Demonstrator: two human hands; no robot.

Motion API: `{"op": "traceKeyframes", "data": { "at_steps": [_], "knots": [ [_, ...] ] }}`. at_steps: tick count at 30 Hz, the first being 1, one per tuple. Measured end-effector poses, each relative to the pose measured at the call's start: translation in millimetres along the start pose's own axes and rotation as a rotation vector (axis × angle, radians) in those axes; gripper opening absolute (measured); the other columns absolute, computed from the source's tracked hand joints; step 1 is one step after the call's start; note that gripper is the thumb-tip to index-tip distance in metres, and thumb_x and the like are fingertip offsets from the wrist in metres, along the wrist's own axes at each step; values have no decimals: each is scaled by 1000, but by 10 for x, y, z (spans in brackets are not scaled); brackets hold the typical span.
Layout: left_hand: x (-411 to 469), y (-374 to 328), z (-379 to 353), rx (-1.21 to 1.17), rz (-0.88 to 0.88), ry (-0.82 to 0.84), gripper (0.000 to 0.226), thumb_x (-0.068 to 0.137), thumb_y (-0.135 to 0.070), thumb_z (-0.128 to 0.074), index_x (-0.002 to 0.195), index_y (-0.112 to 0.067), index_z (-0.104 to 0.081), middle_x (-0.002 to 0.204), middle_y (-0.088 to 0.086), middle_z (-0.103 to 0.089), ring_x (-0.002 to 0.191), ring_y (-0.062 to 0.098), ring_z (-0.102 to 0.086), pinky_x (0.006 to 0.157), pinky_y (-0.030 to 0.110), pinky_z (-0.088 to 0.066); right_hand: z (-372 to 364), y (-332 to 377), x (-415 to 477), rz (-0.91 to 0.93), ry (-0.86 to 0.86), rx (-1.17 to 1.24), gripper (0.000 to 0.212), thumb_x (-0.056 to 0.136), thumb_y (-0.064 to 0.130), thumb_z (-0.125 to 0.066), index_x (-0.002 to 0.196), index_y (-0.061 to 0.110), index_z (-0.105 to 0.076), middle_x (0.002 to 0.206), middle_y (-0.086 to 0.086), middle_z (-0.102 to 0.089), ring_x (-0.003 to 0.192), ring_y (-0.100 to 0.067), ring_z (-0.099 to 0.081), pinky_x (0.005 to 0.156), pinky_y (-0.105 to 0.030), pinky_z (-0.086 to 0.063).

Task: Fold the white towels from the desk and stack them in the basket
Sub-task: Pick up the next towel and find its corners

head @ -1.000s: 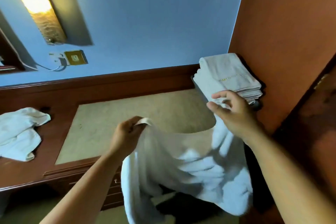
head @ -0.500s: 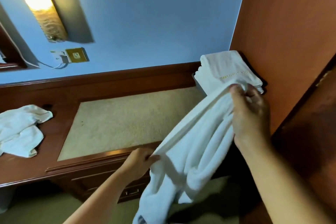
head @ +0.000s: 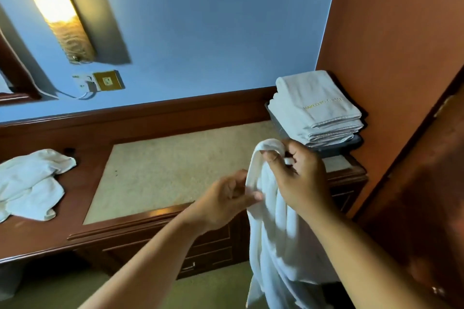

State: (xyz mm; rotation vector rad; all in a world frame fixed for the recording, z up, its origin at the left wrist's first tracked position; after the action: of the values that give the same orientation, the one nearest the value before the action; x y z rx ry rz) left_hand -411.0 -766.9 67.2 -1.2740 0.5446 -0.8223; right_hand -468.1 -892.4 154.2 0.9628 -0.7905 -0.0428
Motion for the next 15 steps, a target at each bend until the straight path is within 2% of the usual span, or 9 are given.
{"op": "traceKeyframes", "data": {
  "at_steps": [2, 4, 6, 7, 9, 10, 12, 14, 15],
  "knots": [
    [-9, 156, -144, -8, 25, -78, 19, 103, -12, -54, 120, -11, -64, 117, 6, -73, 113, 22, -68, 100, 41, -54, 51, 84, 62, 14, 27, 20, 11, 86, 42, -63, 78, 38, -56, 69, 22, -62, 67, 0, -58, 56, -11, -39],
    [-17, 394, -259, 15, 98, -132, 19, 105, -18, -51, 117, -18, -66, 113, 0, -74, 108, 18, -69, 98, 39, -54, 161, 115, 110, 3, 46, 71, 11, 87, 38, -63, 77, 36, -59, 67, 25, -60, 65, 2, -57, 58, -9, -37],
    [-35, 716, -310, 167, 203, -129, 20, 103, -32, -51, 105, -21, -67, 101, 1, -74, 93, 20, -69, 93, 51, -53, 358, 89, 166, -59, -27, 149, 13, 86, 36, -63, 75, 28, -65, 64, 23, -59, 62, 3, -53, 59, -11, -39],
    [-60, 865, -276, 228, 264, -148, 24, 102, -37, -50, 99, -20, -67, 94, 3, -73, 85, 20, -67, 85, 52, -51, 477, 35, 198, -107, -94, 207, 13, 85, 37, -63, 76, 29, -67, 63, 20, -58, 62, 2, -51, 59, -14, -40],
    [-110, 960, -50, 195, 302, -315, 34, 101, -45, -46, 94, -18, -66, 89, 9, -71, 81, 22, -65, 81, 51, -53, 692, -120, 221, -204, -215, 297, 11, 82, 42, -66, 74, 36, -68, 64, 13, -57, 66, -4, -50, 62, -23, -42],
    [-137, 878, 111, 119, 284, -428, 36, 102, -46, -44, 92, -18, -64, 84, 10, -68, 78, 23, -63, 73, 48, -53, 778, -223, 217, -250, -244, 288, 15, 81, 48, -67, 74, 34, -68, 66, 8, -57, 68, -7, -50, 65, -27, -43],
    [-127, 546, 449, 69, 173, -601, 33, 106, -38, -43, 87, -18, -61, 72, 2, -60, 68, 17, -56, 59, 33, -44, 926, -443, 190, -312, -235, 103, 40, 77, 62, -65, 86, 23, -65, 73, -1, -63, 70, -12, -56, 69, -35, -48],
    [-57, -65, 604, 247, -27, -585, 29, 106, -31, -45, 82, -19, -58, 63, -10, -53, 57, 3, -48, 51, 20, -38, 960, -605, 138, -373, -137, -155, 48, 72, 60, -65, 98, 20, -64, 84, 3, -69, 80, -18, -65, 76, -40, -52],
    [-11, -377, 572, 352, -129, -516, 28, 106, -29, -46, 83, -18, -59, 62, -12, -52, 55, 3, -48, 50, 16, -36, 923, -646, 108, -389, -67, -232, 46, 71, 55, -69, 106, 26, -64, 92, 6, -68, 90, -19, -66, 80, -39, -52]
  ]
}}
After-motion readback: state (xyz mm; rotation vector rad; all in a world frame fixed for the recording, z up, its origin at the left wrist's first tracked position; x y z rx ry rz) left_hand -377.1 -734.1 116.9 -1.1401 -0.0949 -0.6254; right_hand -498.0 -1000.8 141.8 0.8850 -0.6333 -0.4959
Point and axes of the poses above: each hand's wrist, its own x-axis towards the middle knuckle, its own z-axis out of the back of the hand, y = z × x, the point moved 9 cm from there along x, towards the middle knuckle
